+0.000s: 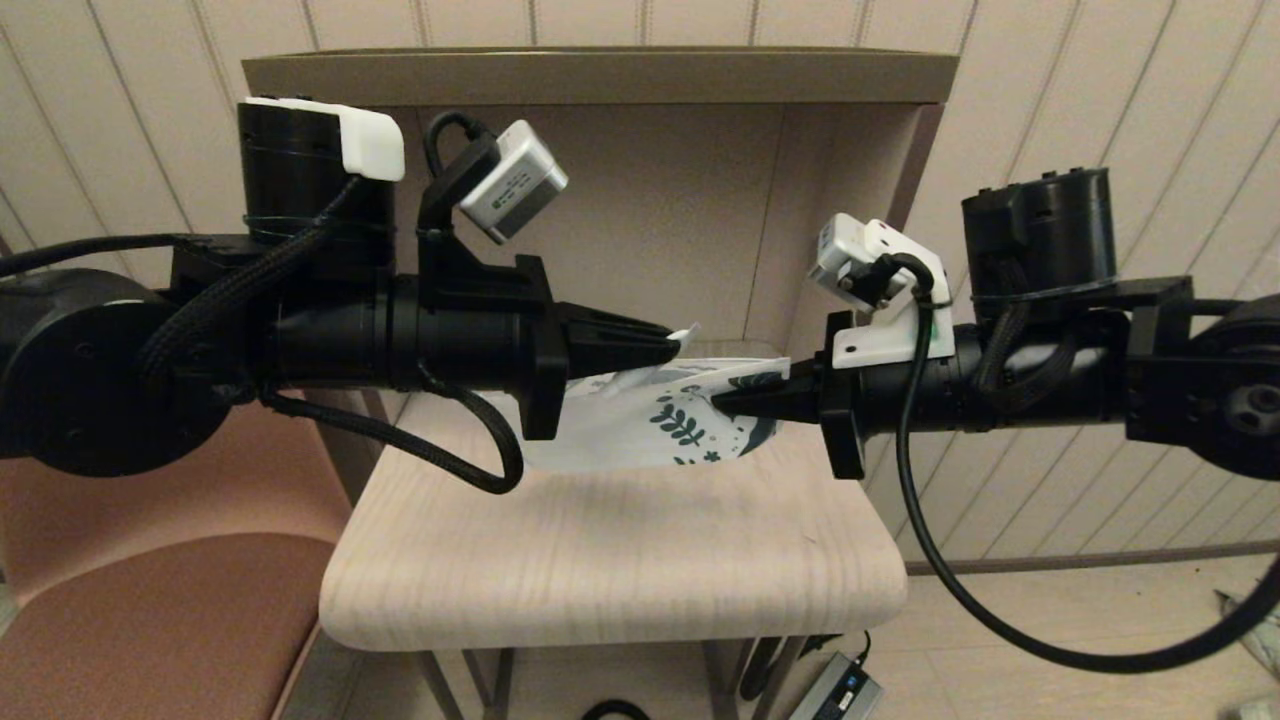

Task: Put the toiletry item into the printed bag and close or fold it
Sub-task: Place the toothpaste in the storage bag

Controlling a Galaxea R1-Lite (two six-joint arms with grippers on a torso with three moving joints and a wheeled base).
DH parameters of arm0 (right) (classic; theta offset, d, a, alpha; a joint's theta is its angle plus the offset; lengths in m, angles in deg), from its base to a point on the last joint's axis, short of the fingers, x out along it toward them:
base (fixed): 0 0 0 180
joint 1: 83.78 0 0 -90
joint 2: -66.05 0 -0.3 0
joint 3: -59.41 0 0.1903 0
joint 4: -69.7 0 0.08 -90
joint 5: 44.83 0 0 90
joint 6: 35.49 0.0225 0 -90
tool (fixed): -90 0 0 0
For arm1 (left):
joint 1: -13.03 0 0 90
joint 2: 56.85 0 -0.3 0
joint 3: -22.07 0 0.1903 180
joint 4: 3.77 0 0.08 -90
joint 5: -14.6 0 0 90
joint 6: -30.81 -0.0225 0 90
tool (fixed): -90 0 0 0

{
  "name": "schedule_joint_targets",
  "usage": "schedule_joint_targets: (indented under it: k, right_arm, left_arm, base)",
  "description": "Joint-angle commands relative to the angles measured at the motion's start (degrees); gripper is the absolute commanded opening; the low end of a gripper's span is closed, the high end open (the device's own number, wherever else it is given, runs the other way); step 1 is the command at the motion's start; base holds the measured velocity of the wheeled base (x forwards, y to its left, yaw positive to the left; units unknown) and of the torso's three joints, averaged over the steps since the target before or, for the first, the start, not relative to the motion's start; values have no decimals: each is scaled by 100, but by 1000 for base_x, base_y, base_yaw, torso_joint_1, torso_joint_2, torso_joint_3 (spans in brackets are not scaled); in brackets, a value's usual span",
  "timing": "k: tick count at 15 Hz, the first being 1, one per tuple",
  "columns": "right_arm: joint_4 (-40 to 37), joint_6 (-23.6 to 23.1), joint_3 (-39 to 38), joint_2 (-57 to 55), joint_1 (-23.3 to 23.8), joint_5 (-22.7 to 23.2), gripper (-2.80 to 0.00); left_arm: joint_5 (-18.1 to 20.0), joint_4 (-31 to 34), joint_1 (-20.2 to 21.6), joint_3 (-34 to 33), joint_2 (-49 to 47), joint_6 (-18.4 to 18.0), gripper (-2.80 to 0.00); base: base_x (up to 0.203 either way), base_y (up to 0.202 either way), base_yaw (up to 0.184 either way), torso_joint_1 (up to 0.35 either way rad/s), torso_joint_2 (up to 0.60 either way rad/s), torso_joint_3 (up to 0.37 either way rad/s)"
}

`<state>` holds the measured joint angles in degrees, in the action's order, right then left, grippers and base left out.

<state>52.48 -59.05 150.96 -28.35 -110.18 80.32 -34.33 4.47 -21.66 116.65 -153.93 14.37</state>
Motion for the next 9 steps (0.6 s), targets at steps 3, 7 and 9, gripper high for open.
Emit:
schedule_joint_targets:
  k: [3,7,9]
  right_arm:
    - [-8,-8,55,22,-5,36,-280]
    - [-16,-8,59,45,-23,45,-280]
    - [-8,-8,62,36,-31,54,-280]
  left_arm:
    - [33,-105,-2,-38,-316,-130,-280]
    - [33,-227,-2,2,-426,-131,-280]
    - [41,-224,3,53,-423,-122,-280]
  base:
    - [0,0,0,0,0,0]
    - [0,0,0,0,0,0]
    - [0,0,0,0,0,0]
